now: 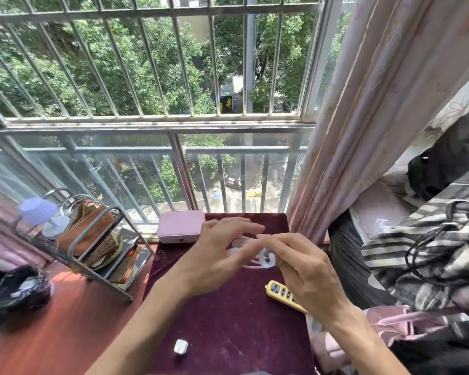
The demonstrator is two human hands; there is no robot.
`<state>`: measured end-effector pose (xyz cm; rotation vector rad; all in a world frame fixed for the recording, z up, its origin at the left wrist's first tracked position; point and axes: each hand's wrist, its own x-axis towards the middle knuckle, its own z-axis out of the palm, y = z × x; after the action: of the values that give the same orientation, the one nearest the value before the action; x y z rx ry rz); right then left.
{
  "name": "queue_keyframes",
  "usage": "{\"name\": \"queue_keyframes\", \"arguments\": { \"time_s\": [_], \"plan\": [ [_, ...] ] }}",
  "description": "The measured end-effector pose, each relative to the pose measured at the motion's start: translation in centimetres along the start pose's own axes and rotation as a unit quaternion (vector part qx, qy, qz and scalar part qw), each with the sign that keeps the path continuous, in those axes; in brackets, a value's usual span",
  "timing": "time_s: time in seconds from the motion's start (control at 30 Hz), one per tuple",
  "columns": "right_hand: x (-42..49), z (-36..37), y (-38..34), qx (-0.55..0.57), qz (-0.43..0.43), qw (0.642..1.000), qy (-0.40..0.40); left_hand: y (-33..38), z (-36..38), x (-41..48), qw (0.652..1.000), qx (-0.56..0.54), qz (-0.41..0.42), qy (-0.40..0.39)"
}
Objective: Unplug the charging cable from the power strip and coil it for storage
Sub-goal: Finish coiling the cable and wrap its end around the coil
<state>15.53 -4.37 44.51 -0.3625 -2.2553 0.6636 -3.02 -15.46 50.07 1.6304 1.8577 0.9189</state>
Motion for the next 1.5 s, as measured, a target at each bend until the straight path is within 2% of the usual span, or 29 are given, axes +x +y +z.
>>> {"name": "queue_keyframes", "arguments": {
  "time_s": [0.03, 0.13, 0.3, 0.43, 0.5, 0.6, 0.77, 0.9, 0.97, 1.03, 1.1, 1.17, 1.33, 1.5],
  "plan": [
    [-0.1, -0.1, 0.0, 0.005, 0.0, 1.0, 0.005, -0.3, 0.4, 0.4, 1.0, 0.005, 0.009, -0.023],
    [-0.7, -0.3, 0.2, -0.012, 0.003, 1.0, 0.023, -1.0, 1.7, 0.6, 0.999, -0.001, 0.025, -0.023],
    [-1.4, 0.0, 0.3, -0.05, 0.007, 0.995, 0.082, -1.1, 4.0, 0.5, 0.979, -0.204, 0.009, -0.005],
    [-1.6, 0.8, 0.1, -0.072, 0.026, 0.991, 0.109, -0.6, 4.9, 0.3, 0.966, -0.255, 0.023, 0.025],
    [-1.6, 1.0, 0.3, -0.028, 0.056, 0.993, 0.096, -0.4, 5.0, 0.2, 0.961, -0.271, 0.027, 0.048],
    [-1.5, 1.4, 0.3, 0.125, 0.133, 0.983, 0.02, -0.1, 5.4, 0.2, 0.955, -0.278, 0.025, 0.099],
    [-1.1, 2.8, 0.3, 0.102, 0.135, 0.985, 0.034, 0.4, 6.6, 0.3, 0.931, -0.337, -0.017, 0.135],
    [-0.8, 3.1, 0.5, 0.078, 0.157, 0.984, -0.033, -0.4, 7.3, 0.6, 0.922, -0.3, -0.041, 0.242],
    [-1.2, 2.9, 0.2, 0.032, 0.147, 0.987, -0.05, -1.1, 7.0, 0.7, 0.921, -0.28, -0.041, 0.268],
    [-1.6, 2.6, -0.3, 0.005, 0.124, 0.992, -0.006, -1.8, 6.7, 0.5, 0.925, -0.264, -0.041, 0.271],
    [-2.0, 2.5, -0.8, 0.009, 0.1, 0.993, 0.063, -2.4, 6.7, 0.4, 0.928, -0.254, -0.035, 0.269],
    [-1.9, 2.5, -1.4, 0.022, 0.085, 0.991, 0.099, -2.2, 6.8, 0.3, 0.932, -0.241, -0.035, 0.269],
    [-1.6, 2.7, -2.6, 0.06, 0.087, 0.989, 0.105, -1.7, 6.9, 0.0, 0.934, -0.241, -0.033, 0.263],
    [-2.4, 2.2, -2.7, 0.056, 0.054, 0.993, 0.084, -1.8, 6.3, -0.1, 0.942, -0.217, -0.041, 0.254]
  ]
}}
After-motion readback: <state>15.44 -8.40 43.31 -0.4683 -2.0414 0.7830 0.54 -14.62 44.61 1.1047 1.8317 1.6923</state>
